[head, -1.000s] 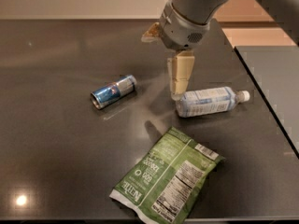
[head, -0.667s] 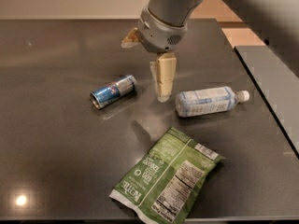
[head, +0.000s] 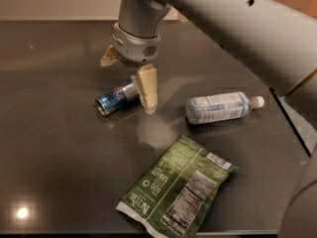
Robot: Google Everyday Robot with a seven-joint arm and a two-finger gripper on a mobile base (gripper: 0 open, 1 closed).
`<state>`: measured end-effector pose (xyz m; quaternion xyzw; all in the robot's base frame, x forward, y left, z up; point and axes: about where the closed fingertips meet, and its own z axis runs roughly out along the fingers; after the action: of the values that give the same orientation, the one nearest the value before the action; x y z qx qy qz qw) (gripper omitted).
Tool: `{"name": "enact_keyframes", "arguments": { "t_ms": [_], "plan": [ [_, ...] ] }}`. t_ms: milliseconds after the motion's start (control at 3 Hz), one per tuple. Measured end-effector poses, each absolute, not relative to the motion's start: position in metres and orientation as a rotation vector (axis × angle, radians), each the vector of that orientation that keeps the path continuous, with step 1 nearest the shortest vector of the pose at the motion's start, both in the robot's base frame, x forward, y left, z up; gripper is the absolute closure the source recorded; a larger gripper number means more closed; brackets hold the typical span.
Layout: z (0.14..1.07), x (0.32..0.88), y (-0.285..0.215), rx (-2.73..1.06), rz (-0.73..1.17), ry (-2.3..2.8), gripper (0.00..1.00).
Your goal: Place redbull can upright
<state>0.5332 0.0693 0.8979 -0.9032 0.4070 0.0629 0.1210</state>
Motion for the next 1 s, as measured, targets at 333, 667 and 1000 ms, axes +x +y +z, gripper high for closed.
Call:
{"name": "enact_keyframes", "arguments": {
  "t_ms": [333,667,1000],
  "plan": [
    [0.875,0.535,0.084,-2.711,0.170,1.165,0.00],
    [0.853,0.537,0.096,-2.773,0.141,1.170,0.00],
    [0.835,0.541,0.102,-2.820,0.106,1.197,0.00]
  ]
}}
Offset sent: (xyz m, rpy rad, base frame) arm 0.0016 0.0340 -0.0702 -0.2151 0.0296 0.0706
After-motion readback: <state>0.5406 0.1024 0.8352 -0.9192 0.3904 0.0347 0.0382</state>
